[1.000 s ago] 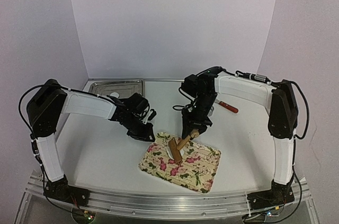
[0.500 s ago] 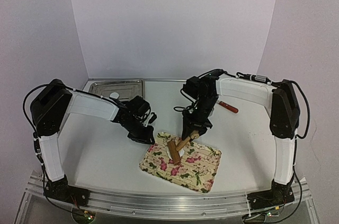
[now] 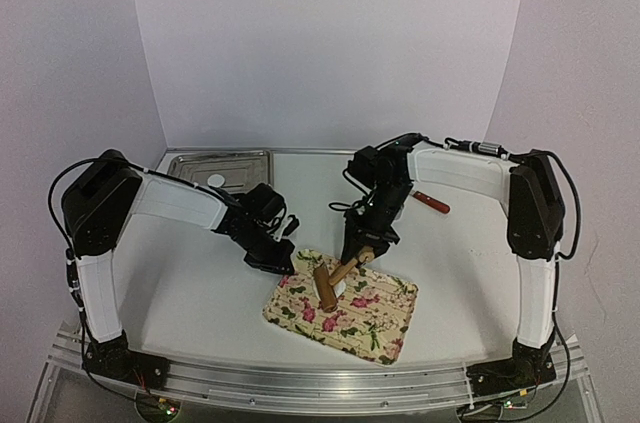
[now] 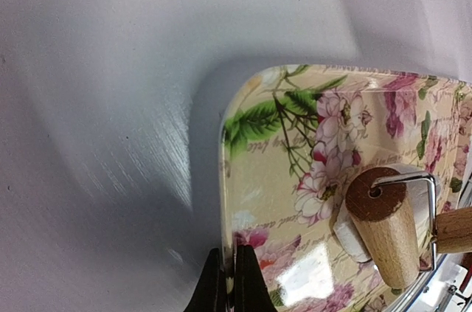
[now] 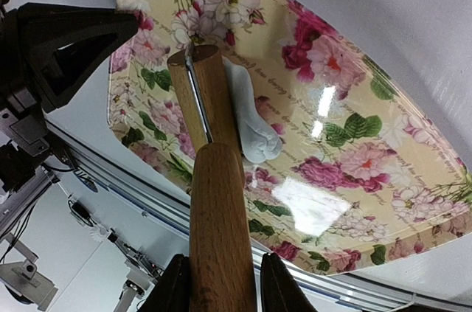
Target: Roll out the dumpling wrappers from the dough
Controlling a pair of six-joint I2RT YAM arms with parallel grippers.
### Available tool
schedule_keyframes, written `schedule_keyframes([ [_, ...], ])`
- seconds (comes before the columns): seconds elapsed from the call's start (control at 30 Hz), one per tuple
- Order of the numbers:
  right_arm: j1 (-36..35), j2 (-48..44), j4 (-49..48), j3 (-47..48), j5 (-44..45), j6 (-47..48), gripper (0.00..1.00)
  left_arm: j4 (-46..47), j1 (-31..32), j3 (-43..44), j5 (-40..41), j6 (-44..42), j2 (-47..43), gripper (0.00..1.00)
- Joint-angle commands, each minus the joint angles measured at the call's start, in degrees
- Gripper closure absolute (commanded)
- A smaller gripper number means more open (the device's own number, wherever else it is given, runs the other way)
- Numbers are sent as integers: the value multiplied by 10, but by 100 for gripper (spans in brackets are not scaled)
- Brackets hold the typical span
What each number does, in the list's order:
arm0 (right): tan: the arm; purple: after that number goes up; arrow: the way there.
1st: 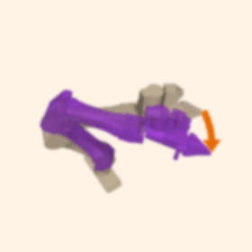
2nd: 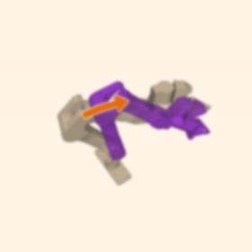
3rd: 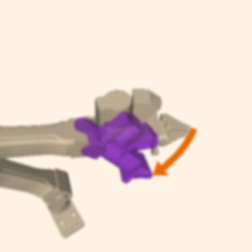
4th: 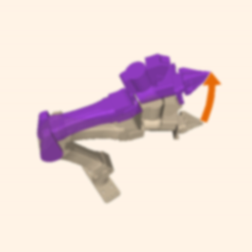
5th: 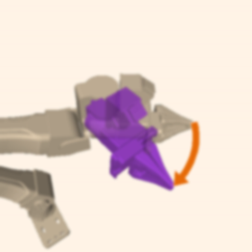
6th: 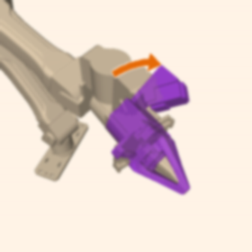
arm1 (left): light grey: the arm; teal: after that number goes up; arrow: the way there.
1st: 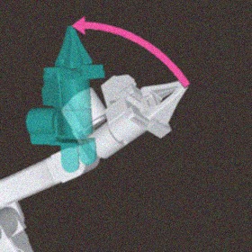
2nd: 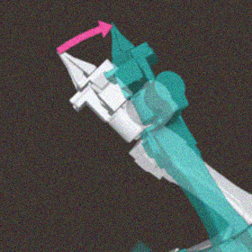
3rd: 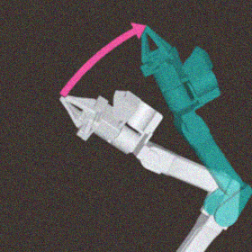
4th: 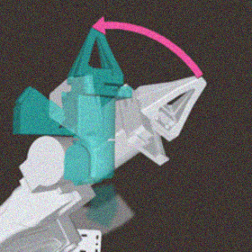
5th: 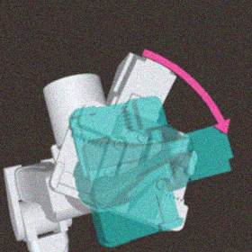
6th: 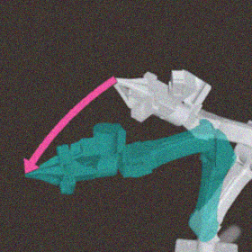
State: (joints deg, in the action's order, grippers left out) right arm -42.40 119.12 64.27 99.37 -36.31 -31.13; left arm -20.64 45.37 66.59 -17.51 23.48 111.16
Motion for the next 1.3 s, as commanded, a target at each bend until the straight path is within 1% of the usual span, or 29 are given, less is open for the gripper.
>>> schedule_keyframes([
  [0.0,11,46,22,-65,169,-35,100,-30,-3,-5,53,-2,17,100],
  [0.1,33,14,22,-103,181,-34,100,-34,-4,-16,77,6,9,100],
  [0.2,55,-10,21,-147,188,-23,100,-32,-4,-25,84,14,4,100],
  [0.43,84,-28,6,-217,197,-9,100,-33,-5,-37,95,27,1,100],
  [0.73,110,-47,-3,-271,210,-2,100,-37,-6,-45,108,31,-9,100],
  [1.27,142,-93,-9,-338,216,-1,100,-37,-11,-57,117,37,-21,100],
])
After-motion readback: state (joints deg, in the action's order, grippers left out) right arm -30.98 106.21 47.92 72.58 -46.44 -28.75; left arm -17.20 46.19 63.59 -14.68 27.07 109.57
